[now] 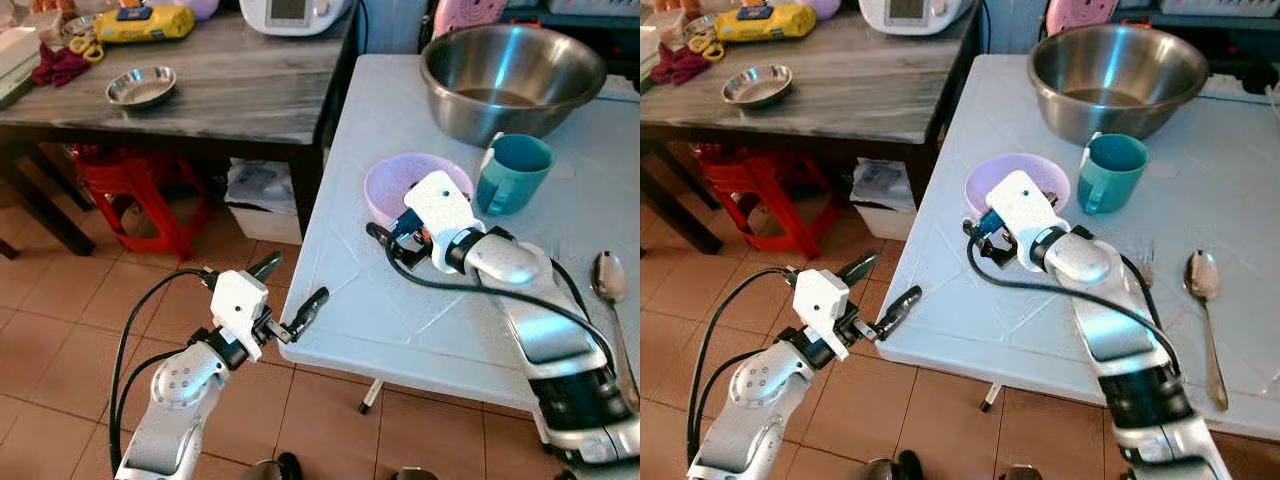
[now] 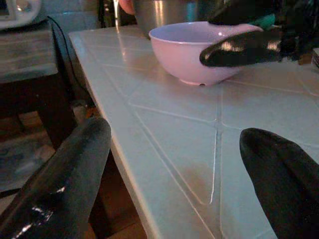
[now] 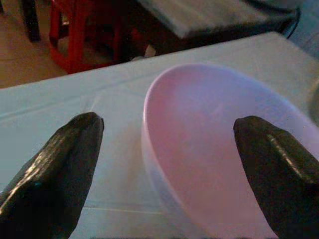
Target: Setting the table
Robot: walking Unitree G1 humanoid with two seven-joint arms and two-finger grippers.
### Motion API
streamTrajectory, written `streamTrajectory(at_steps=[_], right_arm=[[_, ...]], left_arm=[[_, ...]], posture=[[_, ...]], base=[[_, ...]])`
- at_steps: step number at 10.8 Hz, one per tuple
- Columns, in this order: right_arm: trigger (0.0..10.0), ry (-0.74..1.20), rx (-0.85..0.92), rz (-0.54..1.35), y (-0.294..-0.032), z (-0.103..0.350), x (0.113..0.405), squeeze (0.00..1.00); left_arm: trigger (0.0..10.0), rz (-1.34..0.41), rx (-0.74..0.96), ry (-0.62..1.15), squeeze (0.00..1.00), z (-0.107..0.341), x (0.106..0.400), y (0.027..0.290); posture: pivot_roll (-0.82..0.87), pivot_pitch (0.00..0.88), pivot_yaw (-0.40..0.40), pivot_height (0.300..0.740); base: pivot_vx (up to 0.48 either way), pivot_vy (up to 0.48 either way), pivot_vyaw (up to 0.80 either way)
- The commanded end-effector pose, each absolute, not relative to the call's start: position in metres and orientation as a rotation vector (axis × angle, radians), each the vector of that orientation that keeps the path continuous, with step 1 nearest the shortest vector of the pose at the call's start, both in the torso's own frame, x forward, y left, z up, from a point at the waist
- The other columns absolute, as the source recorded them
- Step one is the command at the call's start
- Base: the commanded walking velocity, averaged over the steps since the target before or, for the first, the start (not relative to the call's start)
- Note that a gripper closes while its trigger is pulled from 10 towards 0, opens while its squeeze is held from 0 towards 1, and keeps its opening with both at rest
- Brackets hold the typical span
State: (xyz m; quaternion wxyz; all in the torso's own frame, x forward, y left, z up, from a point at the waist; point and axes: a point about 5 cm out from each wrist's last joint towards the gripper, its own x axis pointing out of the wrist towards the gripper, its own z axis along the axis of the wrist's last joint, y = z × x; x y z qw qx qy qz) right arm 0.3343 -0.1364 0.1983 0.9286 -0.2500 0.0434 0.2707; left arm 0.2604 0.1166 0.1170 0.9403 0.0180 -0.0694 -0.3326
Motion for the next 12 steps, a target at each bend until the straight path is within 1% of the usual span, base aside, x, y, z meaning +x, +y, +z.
streamTrajectory(at_steps=[1, 3, 4, 10, 12], right_arm=[[10.0, 0.109, -0.498, 0.562, -0.135, 0.198, 0.337, 0.0], [10.0, 0.143, -0.51, 0.597, -0.135, 0.19, 0.342, 0.0], [0.0, 0.153, -0.54, 0.594, -0.138, 0.188, 0.347, 0.0], [0.0, 0.156, -0.712, 0.616, -0.146, 0.187, 0.353, 0.0], [0.0, 0.165, -0.743, 0.619, -0.151, 0.184, 0.353, 0.0]], left_arm=[[10.0, -0.667, 0.053, -0.145, 0.0, 0.117, 0.259, 0.121], [10.0, -0.668, 0.051, -0.141, 0.0, 0.117, 0.259, 0.121], [10.0, -0.671, 0.051, -0.139, 0.0, 0.117, 0.259, 0.121], [10.0, -0.671, 0.048, -0.131, 0.0, 0.115, 0.259, 0.117], [10.0, -0.667, 0.05, -0.131, 0.0, 0.115, 0.259, 0.117]], posture=[[-0.15, 0.171, 0.087, 0.74], [-0.15, 0.169, 0.091, 0.74], [-0.15, 0.17, 0.094, 0.74], [-0.15, 0.169, 0.089, 0.74], [-0.15, 0.17, 0.089, 0.74]], base=[[0.0, 0.0, 0.0], [0.0, 0.0, 0.0], [0.0, 0.0, 0.0], [0.0, 0.0, 0.0], [0.0, 0.0, 0.0]])
